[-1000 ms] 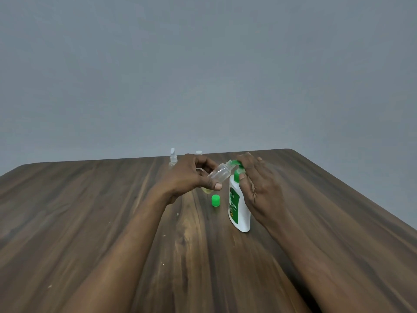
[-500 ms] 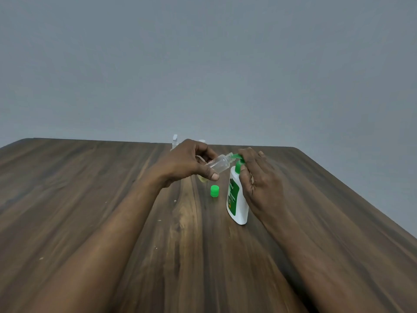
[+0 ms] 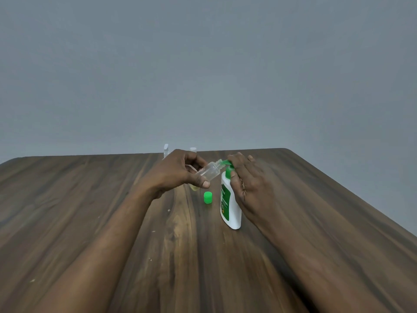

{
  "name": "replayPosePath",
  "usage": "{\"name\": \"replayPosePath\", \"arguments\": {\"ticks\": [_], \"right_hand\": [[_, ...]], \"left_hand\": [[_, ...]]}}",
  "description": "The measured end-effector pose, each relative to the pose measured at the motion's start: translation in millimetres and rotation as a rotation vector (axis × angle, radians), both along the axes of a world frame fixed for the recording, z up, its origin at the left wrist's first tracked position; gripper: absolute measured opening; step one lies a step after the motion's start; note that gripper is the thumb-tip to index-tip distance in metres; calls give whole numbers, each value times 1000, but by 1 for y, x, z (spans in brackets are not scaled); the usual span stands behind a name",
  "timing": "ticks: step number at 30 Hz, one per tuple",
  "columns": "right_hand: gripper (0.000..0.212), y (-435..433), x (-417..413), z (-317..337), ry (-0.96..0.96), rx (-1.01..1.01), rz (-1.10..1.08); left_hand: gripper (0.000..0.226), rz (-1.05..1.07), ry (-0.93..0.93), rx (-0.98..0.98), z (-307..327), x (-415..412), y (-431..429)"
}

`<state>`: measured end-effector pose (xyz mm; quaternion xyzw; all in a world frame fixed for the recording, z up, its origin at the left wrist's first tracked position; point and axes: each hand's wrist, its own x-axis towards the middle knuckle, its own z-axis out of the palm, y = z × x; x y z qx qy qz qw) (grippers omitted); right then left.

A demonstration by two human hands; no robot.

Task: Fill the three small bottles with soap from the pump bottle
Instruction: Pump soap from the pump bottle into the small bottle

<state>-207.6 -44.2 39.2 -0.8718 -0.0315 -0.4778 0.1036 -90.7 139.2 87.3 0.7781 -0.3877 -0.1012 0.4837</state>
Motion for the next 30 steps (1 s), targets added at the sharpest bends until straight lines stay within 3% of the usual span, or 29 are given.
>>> {"name": "replayPosePath", "arguments": {"ticks": [30], "right_hand": [[43,3,-1,6,-5,0,-16]], "left_hand": [[35,-38,37,-33,7,-1,4]]}}
